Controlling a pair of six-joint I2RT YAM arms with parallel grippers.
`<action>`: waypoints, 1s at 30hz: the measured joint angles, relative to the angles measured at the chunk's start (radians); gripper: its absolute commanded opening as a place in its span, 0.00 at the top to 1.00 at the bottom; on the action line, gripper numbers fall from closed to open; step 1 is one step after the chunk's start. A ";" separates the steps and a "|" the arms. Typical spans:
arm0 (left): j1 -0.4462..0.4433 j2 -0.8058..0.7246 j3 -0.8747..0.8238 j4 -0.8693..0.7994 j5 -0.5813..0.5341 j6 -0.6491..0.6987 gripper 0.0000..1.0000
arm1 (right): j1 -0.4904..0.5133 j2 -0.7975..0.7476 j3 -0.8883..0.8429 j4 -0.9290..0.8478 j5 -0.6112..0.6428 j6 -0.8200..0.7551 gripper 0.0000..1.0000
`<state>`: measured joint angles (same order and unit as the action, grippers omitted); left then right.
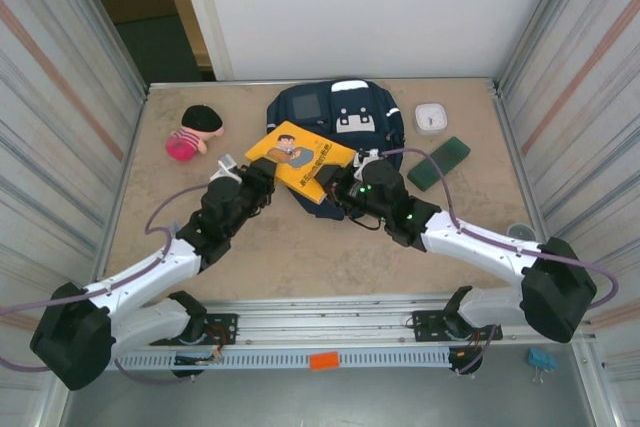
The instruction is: Pack the student bag
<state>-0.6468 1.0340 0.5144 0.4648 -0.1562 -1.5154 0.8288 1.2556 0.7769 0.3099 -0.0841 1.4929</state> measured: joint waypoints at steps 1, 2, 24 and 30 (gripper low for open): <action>-0.004 0.000 0.006 -0.021 0.006 0.030 0.54 | -0.018 -0.015 -0.003 -0.016 -0.019 -0.014 1.00; -0.006 -0.002 0.013 -0.046 0.010 0.068 0.50 | -0.042 -0.037 -0.008 -0.044 -0.027 -0.027 1.00; -0.009 0.760 0.837 -0.773 0.235 1.883 0.18 | -0.715 -0.357 -0.069 -0.658 -0.358 -0.401 1.00; -0.011 0.924 0.978 -0.821 0.296 2.026 0.12 | -0.755 -0.369 -0.069 -0.703 -0.370 -0.433 1.00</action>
<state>-0.6582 1.9579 1.4921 -0.3557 0.1402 0.5106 0.0738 0.8867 0.7078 -0.3935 -0.4545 1.0599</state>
